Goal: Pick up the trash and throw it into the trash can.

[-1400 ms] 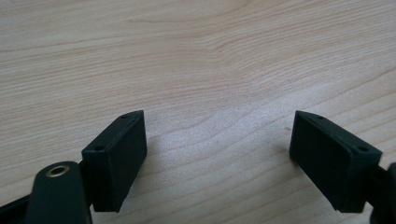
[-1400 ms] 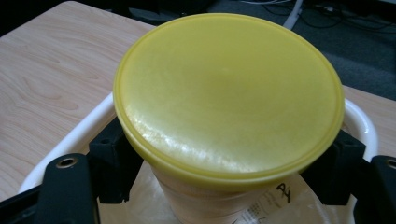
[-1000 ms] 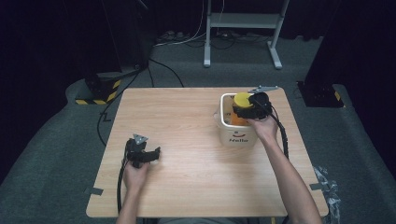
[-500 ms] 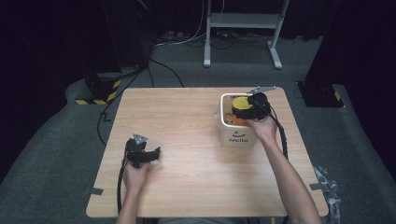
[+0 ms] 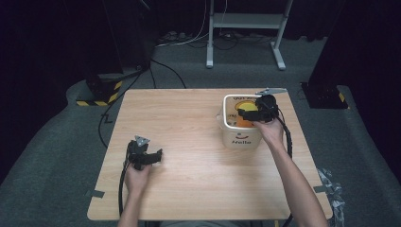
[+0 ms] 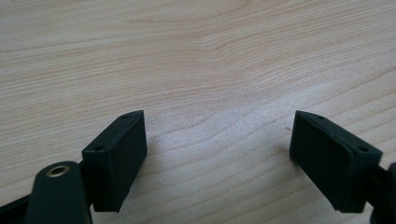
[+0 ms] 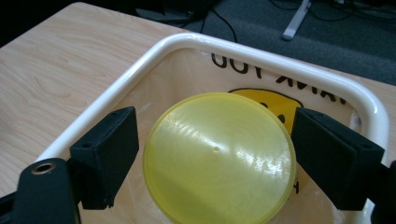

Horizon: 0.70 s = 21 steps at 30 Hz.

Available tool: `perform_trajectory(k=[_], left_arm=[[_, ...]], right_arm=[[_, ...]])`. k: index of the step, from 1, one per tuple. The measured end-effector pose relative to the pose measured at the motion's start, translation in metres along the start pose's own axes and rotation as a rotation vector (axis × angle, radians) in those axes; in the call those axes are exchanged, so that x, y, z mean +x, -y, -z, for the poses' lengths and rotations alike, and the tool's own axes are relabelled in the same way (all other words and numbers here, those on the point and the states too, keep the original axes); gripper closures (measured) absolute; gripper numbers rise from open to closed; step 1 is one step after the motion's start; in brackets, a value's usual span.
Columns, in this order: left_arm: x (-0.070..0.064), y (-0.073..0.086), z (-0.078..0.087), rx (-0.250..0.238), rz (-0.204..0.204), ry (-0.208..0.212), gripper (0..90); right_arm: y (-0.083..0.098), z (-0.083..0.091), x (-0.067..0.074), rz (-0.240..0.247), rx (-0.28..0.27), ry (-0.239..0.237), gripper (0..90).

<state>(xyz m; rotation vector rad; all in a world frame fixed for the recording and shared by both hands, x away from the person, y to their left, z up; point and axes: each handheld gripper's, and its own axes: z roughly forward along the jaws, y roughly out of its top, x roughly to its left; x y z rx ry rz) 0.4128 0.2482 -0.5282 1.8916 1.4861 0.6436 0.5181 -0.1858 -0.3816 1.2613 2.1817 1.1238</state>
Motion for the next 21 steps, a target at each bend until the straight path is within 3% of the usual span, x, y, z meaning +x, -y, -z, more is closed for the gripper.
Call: perform_trajectory(k=[9,14,21], left_arm=[[0.0,0.0,0.0,0.0,0.0,0.0,19.3],[0.0,0.0,0.0,0.0,0.0,0.0,19.2],[0.0,0.0,0.0,0.0,0.0,0.0,19.2]], right_arm=[[-0.001,0.015,-0.003,-0.018,-0.047,-0.023,16.9],[0.0,0.028,-0.002,-0.007,-0.079,-0.024,17.5],[0.004,0.047,-0.009,-0.026,-0.111,-0.023,18.3]])
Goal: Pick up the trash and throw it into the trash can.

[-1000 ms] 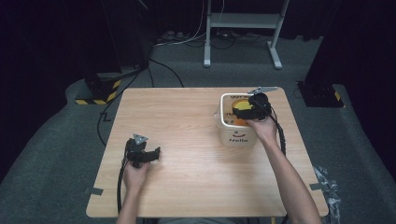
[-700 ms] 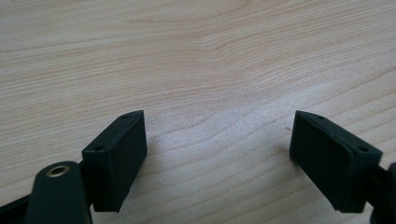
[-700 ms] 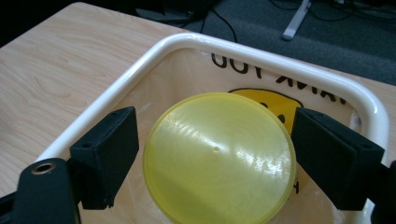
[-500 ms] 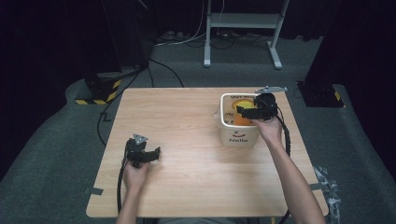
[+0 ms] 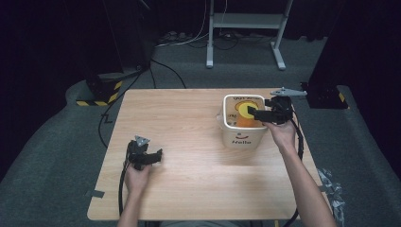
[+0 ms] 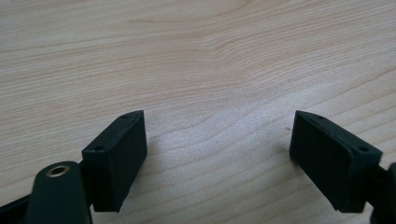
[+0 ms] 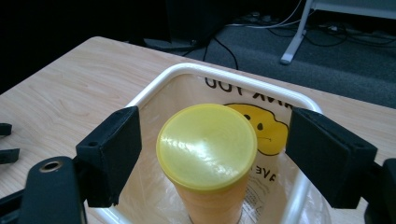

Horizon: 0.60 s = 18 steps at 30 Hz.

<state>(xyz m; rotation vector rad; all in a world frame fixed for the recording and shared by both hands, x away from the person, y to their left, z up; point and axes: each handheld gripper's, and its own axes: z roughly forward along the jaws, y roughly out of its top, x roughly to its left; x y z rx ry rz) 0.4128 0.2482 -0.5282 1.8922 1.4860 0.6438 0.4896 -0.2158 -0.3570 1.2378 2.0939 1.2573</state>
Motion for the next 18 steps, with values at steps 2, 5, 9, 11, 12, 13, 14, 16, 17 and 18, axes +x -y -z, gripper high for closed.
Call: perform_trajectory(k=[2,5,9,11,12,13,14,16,17,18], left_arm=[[0.0,0.0,0.0,0.0,0.0,0.0,19.2],[0.0,0.0,0.0,0.0,0.0,0.0,19.2],[0.0,0.0,0.0,0.0,0.0,0.0,19.2],[0.0,0.0,0.0,0.0,0.0,0.0,19.2],[0.0,0.0,0.0,0.0,-0.001,0.0,19.2],[0.0,0.0,0.0,0.0,0.0,0.0,19.2],[0.0,0.0,0.0,0.0,0.0,0.0,19.2],[0.0,0.0,0.0,0.0,-0.005,0.0,19.2],[0.0,0.0,0.0,0.001,-0.006,-0.001,19.2],[0.0,0.0,0.0,0.001,-0.006,0.0,19.2]], right_arm=[[0.001,0.004,-0.001,-0.002,-0.002,0.003,18.4],[0.004,0.008,-0.003,-0.011,0.003,0.005,19.2],[0.008,0.014,-0.007,-0.012,-0.014,0.013,19.2],[0.01,0.018,-0.007,-0.021,-0.022,0.014,19.3],[0.011,0.02,-0.008,-0.019,-0.026,0.014,19.3],[0.013,0.021,-0.008,-0.018,-0.03,0.015,19.4],[0.014,0.023,-0.008,-0.019,-0.027,0.015,19.4],[0.016,0.026,-0.008,-0.016,-0.025,0.015,19.4],[0.017,0.027,-0.008,-0.016,-0.028,0.015,19.5],[0.018,0.029,-0.008,-0.019,-0.03,0.016,19.5]])
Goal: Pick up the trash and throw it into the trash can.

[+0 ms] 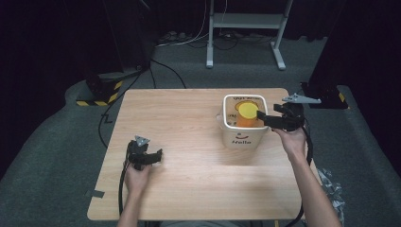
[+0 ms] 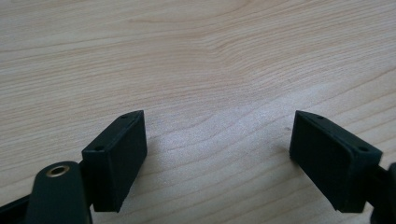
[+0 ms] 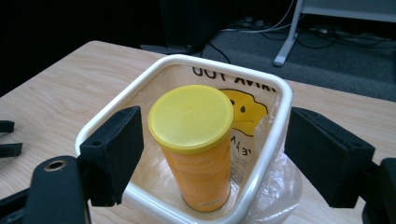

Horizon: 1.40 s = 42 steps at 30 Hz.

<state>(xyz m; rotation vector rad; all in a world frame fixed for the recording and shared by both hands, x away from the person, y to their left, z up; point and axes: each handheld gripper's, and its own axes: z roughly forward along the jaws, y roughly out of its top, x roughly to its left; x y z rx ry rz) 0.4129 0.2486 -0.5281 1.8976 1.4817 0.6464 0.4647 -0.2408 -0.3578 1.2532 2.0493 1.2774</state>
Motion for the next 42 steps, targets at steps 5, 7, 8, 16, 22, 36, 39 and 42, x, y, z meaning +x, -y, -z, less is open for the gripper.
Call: perform_trajectory(k=[5,7,8,16,22,36,39,42], left_arm=[[0.0,0.0,0.0,0.0,0.0,0.0,19.2],[0.0,0.0,0.0,0.0,0.0,0.0,19.2],[0.0,0.0,0.0,0.0,-0.001,0.0,19.2],[0.0,0.0,0.0,0.0,-0.001,0.0,19.2],[0.0,0.0,0.0,0.0,-0.001,0.0,19.3],[0.0,0.0,0.0,0.0,0.0,0.0,19.2],[0.0,0.0,0.0,0.0,-0.001,0.0,19.2],[0.0,0.0,0.0,0.0,-0.002,0.001,19.2]], right_arm=[[0.006,0.008,-0.001,0.002,-0.003,0.004,20.0],[0.009,0.011,-0.002,0.002,-0.006,0.009,20.2],[0.01,0.012,-0.002,-0.002,-0.007,0.013,20.2],[0.025,0.025,0.003,0.076,-0.017,0.091,21.0],[0.038,0.032,0.004,0.067,-0.026,0.092,21.3],[0.076,0.03,0.005,0.034,-0.017,0.093,23.0],[0.085,0.027,0.005,0.026,-0.008,0.095,23.0],[0.093,0.023,0.004,0.017,0.005,0.099,23.2]])
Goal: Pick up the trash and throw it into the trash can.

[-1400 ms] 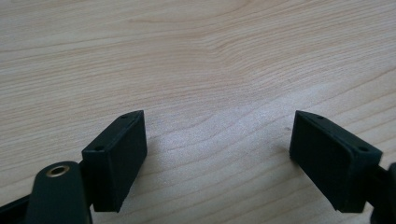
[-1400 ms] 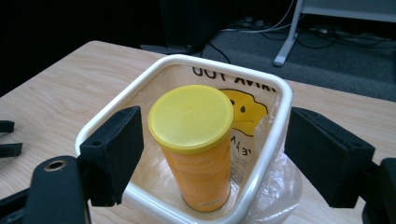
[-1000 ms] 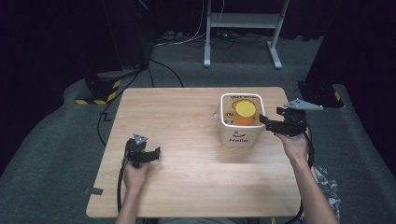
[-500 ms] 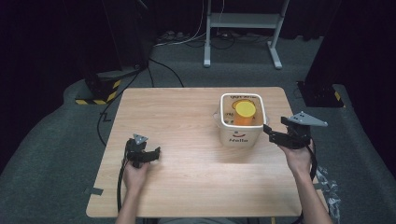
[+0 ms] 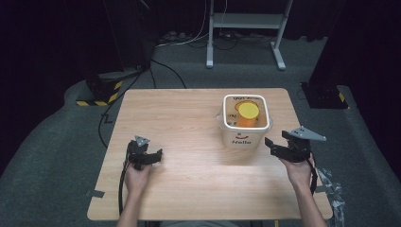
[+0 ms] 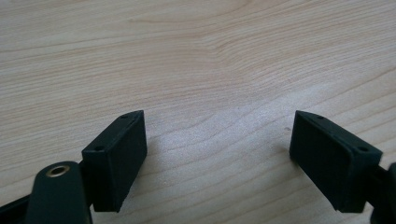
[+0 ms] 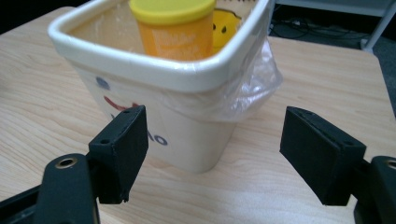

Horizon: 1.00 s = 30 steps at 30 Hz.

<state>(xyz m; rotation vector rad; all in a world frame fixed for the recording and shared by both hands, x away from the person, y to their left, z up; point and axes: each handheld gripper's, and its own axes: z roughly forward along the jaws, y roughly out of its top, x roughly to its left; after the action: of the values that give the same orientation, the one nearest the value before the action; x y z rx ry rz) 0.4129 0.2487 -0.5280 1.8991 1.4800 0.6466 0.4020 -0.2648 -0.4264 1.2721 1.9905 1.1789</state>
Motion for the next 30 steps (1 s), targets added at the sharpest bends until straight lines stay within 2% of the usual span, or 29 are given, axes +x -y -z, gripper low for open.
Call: perform_trajectory(k=[8,23,30], left_arm=[[0.0,0.0,0.0,0.0,-0.001,0.0,19.2],[0.0,0.0,0.0,0.0,0.0,0.0,19.2],[0.0,0.0,0.0,0.0,-0.001,0.0,19.2]], right_arm=[[0.018,-0.011,-0.001,-0.016,0.026,0.01,23.4],[0.038,-0.028,-0.001,-0.039,0.075,0.033,23.9],[0.046,-0.037,-0.003,-0.029,0.108,0.055,24.1]])
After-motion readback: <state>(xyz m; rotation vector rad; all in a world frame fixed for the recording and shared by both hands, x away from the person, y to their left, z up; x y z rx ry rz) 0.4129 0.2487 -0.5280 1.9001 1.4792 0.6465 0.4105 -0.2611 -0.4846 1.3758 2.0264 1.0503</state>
